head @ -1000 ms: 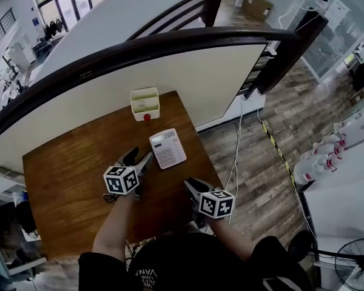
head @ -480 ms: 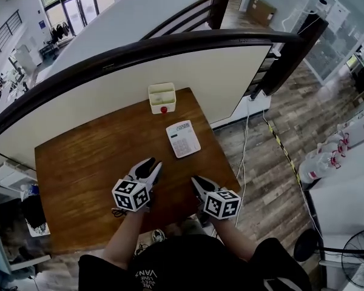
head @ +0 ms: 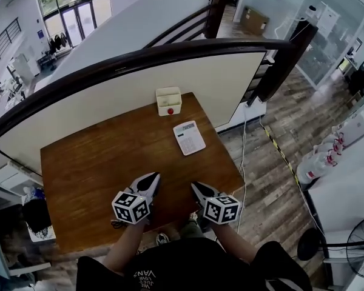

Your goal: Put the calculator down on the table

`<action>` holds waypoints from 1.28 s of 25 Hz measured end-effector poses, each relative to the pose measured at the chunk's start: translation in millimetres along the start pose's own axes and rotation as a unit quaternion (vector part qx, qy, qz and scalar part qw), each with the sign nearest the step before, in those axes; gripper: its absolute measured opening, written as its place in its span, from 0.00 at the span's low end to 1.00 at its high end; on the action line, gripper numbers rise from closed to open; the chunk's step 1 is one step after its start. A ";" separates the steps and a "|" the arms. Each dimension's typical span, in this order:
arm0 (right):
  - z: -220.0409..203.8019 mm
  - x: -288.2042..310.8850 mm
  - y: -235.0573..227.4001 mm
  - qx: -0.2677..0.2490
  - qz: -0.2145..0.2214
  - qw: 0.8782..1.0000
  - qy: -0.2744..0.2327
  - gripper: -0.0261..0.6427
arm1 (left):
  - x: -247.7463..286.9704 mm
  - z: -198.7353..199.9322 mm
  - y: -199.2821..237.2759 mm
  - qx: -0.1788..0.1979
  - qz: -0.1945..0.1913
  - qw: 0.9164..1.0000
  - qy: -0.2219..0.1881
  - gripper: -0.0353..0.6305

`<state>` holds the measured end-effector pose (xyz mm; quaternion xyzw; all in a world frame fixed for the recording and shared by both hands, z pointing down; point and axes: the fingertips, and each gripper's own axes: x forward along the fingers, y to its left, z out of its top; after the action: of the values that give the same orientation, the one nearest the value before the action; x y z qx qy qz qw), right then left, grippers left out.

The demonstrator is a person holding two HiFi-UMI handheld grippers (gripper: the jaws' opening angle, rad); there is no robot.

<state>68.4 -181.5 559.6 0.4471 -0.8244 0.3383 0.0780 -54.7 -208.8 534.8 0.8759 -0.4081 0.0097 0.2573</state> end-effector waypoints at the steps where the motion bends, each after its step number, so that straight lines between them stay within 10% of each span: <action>1: -2.3 -1.2 5.4 -0.002 0.000 1.000 0.000 0.11 | -6.2 -2.1 -1.0 -0.003 -0.002 1.000 0.002 0.07; 32: -76.3 -51.1 73.8 -0.037 -0.049 0.998 0.034 0.06 | -125.0 -57.6 -44.6 -0.016 -0.044 0.997 0.056 0.07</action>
<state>26.8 -71.3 559.5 0.4719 -0.8104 0.3181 0.1394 -94.9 -69.8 536.6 0.8869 -0.3543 0.0404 0.2937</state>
